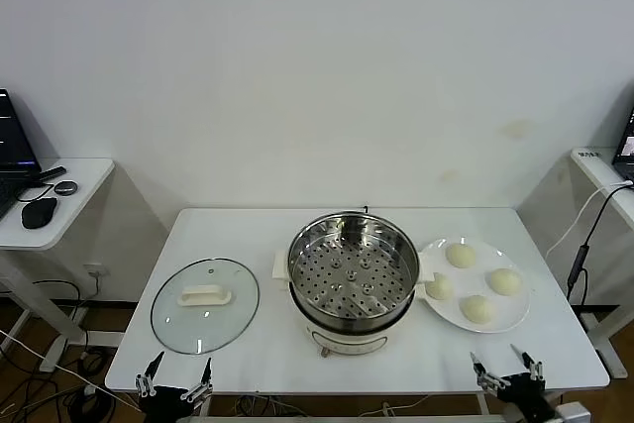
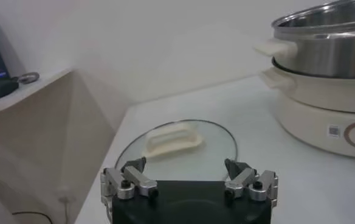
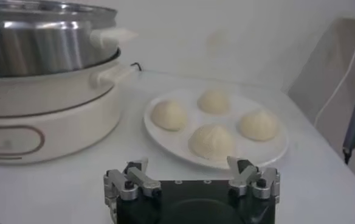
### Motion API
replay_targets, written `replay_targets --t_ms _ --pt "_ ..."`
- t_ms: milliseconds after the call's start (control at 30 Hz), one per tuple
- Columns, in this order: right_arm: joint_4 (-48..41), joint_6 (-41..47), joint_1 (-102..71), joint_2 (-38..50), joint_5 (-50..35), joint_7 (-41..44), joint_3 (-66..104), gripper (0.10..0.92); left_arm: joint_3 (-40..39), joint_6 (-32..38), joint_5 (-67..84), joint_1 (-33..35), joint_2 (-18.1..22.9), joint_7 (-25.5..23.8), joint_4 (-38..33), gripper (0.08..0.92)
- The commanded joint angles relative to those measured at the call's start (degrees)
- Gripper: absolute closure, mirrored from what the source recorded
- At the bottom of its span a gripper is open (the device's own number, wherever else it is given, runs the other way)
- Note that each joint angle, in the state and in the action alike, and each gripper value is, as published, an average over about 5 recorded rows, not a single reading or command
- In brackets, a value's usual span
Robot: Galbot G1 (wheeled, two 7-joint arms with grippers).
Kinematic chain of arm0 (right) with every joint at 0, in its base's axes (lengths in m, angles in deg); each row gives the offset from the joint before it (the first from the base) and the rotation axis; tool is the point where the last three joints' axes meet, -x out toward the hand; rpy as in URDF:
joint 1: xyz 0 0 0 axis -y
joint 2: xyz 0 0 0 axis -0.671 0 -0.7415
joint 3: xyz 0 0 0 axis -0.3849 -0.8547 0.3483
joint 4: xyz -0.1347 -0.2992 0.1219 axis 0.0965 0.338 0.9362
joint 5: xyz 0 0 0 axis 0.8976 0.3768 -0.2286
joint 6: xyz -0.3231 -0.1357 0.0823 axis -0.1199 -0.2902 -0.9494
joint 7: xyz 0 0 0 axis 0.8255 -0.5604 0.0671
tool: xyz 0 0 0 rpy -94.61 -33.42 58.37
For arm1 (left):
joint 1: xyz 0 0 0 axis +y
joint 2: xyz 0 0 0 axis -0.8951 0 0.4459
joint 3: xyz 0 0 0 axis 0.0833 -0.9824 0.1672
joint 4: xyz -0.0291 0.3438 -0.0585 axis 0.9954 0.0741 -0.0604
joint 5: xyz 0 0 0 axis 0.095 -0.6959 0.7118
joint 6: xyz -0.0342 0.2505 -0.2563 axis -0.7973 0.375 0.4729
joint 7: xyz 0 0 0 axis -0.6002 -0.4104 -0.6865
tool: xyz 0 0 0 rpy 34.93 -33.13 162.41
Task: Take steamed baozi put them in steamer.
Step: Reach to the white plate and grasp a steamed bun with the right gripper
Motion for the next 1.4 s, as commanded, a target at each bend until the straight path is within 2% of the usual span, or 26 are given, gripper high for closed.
replay_targets --t_ms 33,200,367,500,600,700,833,1033,1200,1400 --pt "2.4 4.6 6.4 5.6 5.9 2.7 4.6 0.203 0.4 -0.5 -0.1 0.1 0.7 -0.1 -0.8 0.177" --pt "-1.5 1.8 15.3 18.8 15.3 9.4 6.4 0.203 0.4 -0.4 -0.3 0.3 1.5 0.2 -1.1 0.177" --pt "-10.4 -1.2 28.9 28.6 33.4 21.2 2.4 0.203 0.6 -0.4 -0.6 0.6 2.4 1.0 -1.7 0.177" --pt "-19.0 -3.1 42.6 35.0 38.6 32.4 -6.9 0.203 1.1 -0.4 -0.7 0.8 3.4 1.3 -3.1 0.177" --pt "-26.2 -3.1 56.0 37.5 41.1 36.6 -17.9 0.203 1.5 -0.4 -0.6 0.8 3.9 1.5 -3.8 0.177" --pt "-34.5 -3.6 69.4 37.5 43.1 40.7 -30.4 0.203 1.7 -0.4 -0.6 0.7 4.4 1.7 -4.2 0.177" --pt "-43.9 -8.8 82.2 35.7 43.5 46.8 -45.2 0.203 1.9 -0.5 -0.6 0.6 5.3 2.0 -4.6 0.177" --pt "-55.5 -16.2 93.3 31.8 43.0 50.1 -65.6 0.203 2.6 -0.9 0.0 0.2 5.6 2.1 -5.3 0.177" --pt "-65.2 -24.7 96.6 25.9 45.0 50.5 -69.2 0.203 3.3 -1.1 0.6 -0.1 5.5 2.4 -5.4 0.177" --pt "-74.3 -30.6 96.2 19.4 48.1 47.6 -64.6 0.203 3.0 -1.1 0.3 0.2 6.4 2.8 -6.2 0.177"
